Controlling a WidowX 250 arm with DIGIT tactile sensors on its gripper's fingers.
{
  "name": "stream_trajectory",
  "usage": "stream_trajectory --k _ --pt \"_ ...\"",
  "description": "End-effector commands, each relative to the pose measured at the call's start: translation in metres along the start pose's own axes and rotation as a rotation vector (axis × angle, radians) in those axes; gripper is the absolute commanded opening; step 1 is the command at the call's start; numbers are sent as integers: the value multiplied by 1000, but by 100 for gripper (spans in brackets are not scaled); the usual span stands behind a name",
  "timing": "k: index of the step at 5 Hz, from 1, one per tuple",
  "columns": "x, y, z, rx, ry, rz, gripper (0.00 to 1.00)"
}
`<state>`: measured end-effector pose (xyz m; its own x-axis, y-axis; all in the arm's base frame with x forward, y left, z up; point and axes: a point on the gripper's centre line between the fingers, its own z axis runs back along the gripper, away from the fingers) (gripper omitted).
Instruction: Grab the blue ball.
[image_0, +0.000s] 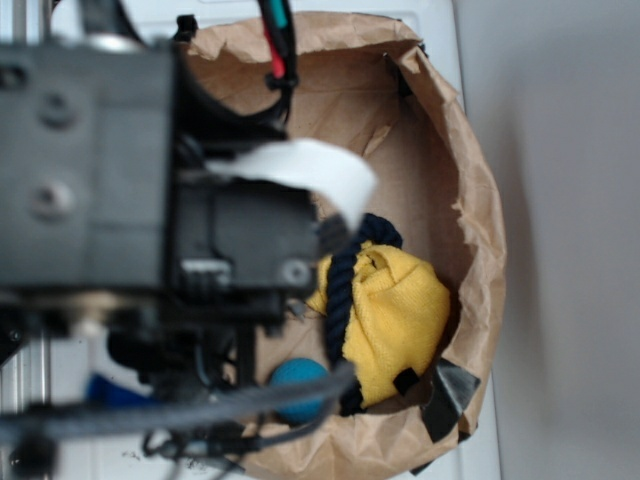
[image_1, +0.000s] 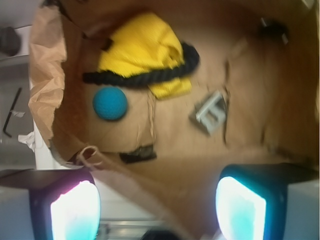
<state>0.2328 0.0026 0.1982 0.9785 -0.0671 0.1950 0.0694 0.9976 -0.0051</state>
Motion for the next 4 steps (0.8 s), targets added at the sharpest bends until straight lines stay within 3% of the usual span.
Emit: stream_trajectory --k 1,2,3,4 --pt "11 27 -2 6 -157 -421 100" --pt "22 33 -25 79 -83 -388 100" --pt "35 15 -54 80 -25 -420 100" --pt "41 -11 -81 93 -11 -476 100"
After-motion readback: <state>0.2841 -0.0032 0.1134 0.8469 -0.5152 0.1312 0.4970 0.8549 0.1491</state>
